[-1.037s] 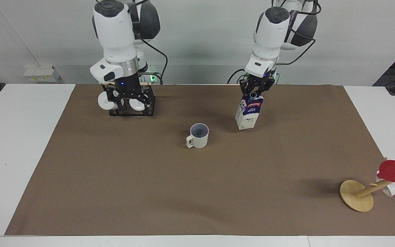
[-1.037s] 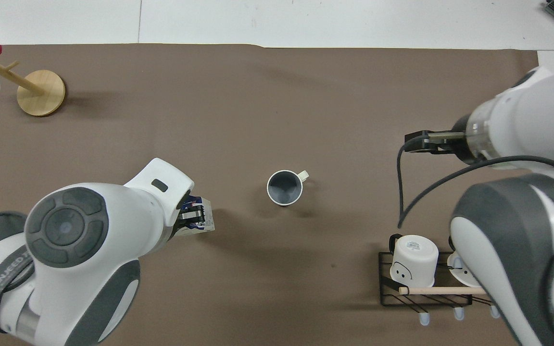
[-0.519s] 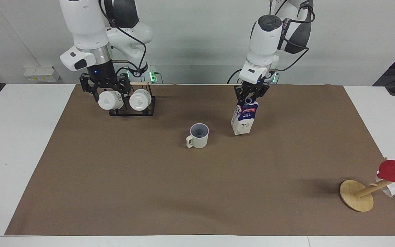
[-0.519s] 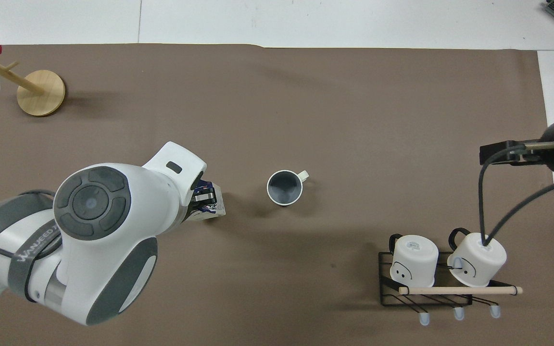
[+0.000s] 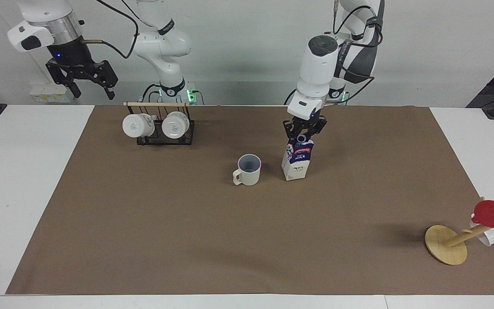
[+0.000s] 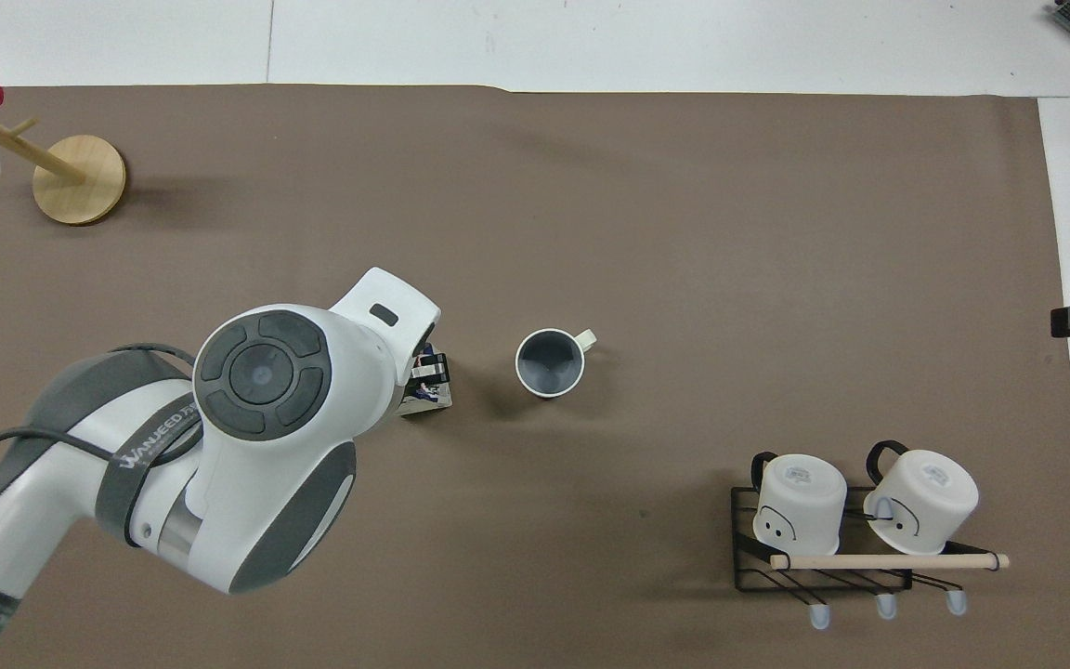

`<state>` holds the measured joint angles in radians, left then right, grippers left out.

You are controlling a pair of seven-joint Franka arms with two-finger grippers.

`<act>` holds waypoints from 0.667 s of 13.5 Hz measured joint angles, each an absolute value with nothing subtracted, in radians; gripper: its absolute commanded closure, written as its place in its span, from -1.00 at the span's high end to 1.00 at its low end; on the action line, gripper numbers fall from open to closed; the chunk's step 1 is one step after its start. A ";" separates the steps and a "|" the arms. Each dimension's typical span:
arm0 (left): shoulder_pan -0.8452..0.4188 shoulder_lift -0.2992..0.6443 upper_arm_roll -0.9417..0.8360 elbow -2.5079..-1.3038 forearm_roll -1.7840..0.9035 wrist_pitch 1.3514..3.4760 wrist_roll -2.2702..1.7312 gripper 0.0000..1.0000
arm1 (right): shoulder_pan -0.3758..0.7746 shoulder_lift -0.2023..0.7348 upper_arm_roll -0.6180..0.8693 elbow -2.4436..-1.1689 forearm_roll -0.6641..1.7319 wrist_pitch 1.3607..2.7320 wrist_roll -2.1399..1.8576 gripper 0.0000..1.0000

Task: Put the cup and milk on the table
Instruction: 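Carry the carton beside the mug with the left gripper while the right gripper withdraws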

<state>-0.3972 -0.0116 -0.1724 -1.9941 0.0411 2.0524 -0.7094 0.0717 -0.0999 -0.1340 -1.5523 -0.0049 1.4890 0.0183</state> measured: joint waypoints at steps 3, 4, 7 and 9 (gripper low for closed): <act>-0.397 -0.009 -0.172 -1.993 0.041 2.071 -0.710 0.40 | 0.076 -0.104 -0.123 -1.554 -0.005 1.482 0.018 1.00; -0.397 -0.007 -0.172 -1.993 0.042 2.074 -0.710 0.58 | 0.076 -0.104 -0.123 -1.554 -0.005 1.481 0.018 1.00; -0.397 -0.003 -0.172 -1.993 0.043 2.080 -0.709 1.00 | 0.076 -0.112 -0.123 -1.551 -0.005 1.469 0.018 1.00; -0.398 -0.002 -0.172 -1.993 0.043 2.082 -0.709 1.00 | 0.076 -0.114 -0.123 -1.551 -0.005 1.469 0.018 1.00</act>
<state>-0.3975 -0.0022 -0.1715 -1.9932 0.0434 2.0816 -0.7094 0.0757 -0.1138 -0.1229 -1.5509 -0.0052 1.4689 0.0183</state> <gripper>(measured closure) 0.000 0.000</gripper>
